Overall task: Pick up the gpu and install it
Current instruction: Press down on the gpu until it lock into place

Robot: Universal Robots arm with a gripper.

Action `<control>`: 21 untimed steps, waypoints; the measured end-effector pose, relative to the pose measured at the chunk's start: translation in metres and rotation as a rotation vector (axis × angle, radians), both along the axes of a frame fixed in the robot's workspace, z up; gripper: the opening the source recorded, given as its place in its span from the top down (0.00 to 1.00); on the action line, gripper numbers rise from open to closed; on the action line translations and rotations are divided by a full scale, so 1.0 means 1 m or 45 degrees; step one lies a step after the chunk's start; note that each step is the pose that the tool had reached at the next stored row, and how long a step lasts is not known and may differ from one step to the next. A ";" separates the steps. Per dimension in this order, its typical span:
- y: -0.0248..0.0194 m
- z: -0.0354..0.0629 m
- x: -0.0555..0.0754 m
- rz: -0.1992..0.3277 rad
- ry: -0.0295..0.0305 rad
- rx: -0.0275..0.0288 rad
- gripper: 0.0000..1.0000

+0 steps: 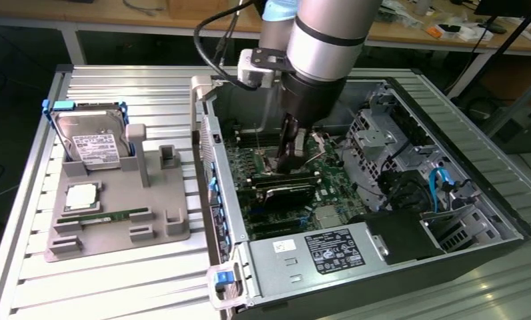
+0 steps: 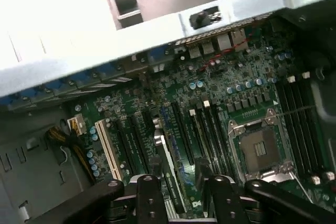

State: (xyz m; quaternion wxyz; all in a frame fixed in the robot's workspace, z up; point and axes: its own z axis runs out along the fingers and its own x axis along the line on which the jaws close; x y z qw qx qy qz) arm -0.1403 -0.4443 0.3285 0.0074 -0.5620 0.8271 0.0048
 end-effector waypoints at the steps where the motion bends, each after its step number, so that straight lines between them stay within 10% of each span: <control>1: 0.0017 0.0029 0.001 -0.070 0.0001 0.0020 0.61; 14: 0.0257 0.0393 0.010 -0.958 0.0083 0.0313 0.61; 21: 0.0363 0.0536 0.014 -1.321 0.0161 0.0451 0.61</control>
